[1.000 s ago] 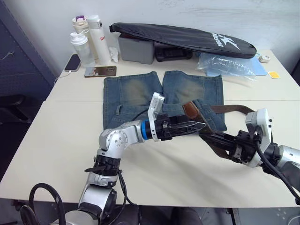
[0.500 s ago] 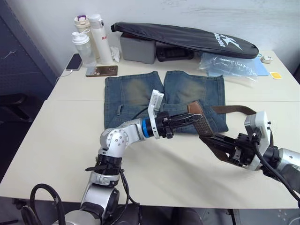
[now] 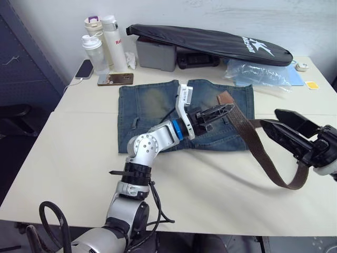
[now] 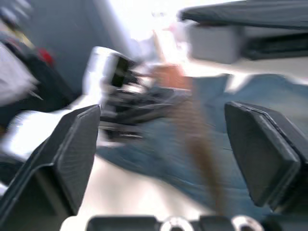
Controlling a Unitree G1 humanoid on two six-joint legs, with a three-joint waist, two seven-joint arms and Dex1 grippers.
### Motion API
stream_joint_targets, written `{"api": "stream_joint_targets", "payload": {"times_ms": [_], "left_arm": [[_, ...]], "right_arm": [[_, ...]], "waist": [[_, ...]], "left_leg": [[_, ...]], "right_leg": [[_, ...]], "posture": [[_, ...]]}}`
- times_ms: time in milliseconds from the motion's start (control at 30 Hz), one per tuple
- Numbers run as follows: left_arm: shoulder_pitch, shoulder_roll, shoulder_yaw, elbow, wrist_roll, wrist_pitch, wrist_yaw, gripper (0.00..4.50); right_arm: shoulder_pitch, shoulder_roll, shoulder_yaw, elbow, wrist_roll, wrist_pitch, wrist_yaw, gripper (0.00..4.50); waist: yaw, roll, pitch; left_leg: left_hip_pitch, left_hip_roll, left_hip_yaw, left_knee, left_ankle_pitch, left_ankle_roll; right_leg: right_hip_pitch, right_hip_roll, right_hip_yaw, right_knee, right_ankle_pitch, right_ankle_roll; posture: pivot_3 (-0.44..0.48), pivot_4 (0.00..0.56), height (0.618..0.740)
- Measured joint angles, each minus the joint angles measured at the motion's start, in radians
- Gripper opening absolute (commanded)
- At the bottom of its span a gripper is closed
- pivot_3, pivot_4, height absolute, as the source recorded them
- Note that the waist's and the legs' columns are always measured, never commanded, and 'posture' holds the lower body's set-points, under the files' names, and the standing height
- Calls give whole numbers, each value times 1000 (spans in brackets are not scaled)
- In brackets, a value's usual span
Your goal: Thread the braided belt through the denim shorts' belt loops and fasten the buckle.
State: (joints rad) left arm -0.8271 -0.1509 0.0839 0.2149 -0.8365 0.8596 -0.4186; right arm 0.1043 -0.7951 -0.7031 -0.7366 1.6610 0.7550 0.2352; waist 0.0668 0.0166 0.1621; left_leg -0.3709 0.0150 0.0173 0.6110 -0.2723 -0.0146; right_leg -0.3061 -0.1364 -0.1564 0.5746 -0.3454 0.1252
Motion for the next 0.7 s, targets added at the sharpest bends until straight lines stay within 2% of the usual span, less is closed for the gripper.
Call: {"api": "stream_joint_targets", "payload": {"times_ms": [100,233,300,467,700], "left_arm": [[-36,-2,12,27,-11,-7,25,0],[-61,-6,17,39,-19,-20,45,0],[-69,-8,17,39,-21,-26,52,0],[-80,-11,19,33,-66,-10,68,0],[-81,-11,10,17,-89,1,80,0]], "right_arm": [[34,87,123,-67,73,-54,-89,4433],[42,177,236,-86,73,-86,-154,4433],[33,223,275,-84,45,-112,-188,4433],[21,442,451,-18,-80,-201,-283,4433],[-79,676,521,113,-164,-363,-285,4433]], "waist": [[0,0,0],[0,0,0],[-1,0,0],[-11,1,-1],[-22,2,-1]], "left_leg": [[0,0,0,0,0,0],[0,-1,1,1,0,0],[0,-1,1,0,0,0],[0,-1,1,-1,0,-1],[1,0,2,-1,0,-2]], "right_leg": [[0,0,0,0,0,0],[-1,-1,1,0,0,0],[-1,-1,2,0,0,0],[-1,0,3,4,0,0],[-3,1,5,7,0,0]], "posture": [[0,150,740],[0,150,740],[0,150,740],[0,150,740],[0,150,740]]}}
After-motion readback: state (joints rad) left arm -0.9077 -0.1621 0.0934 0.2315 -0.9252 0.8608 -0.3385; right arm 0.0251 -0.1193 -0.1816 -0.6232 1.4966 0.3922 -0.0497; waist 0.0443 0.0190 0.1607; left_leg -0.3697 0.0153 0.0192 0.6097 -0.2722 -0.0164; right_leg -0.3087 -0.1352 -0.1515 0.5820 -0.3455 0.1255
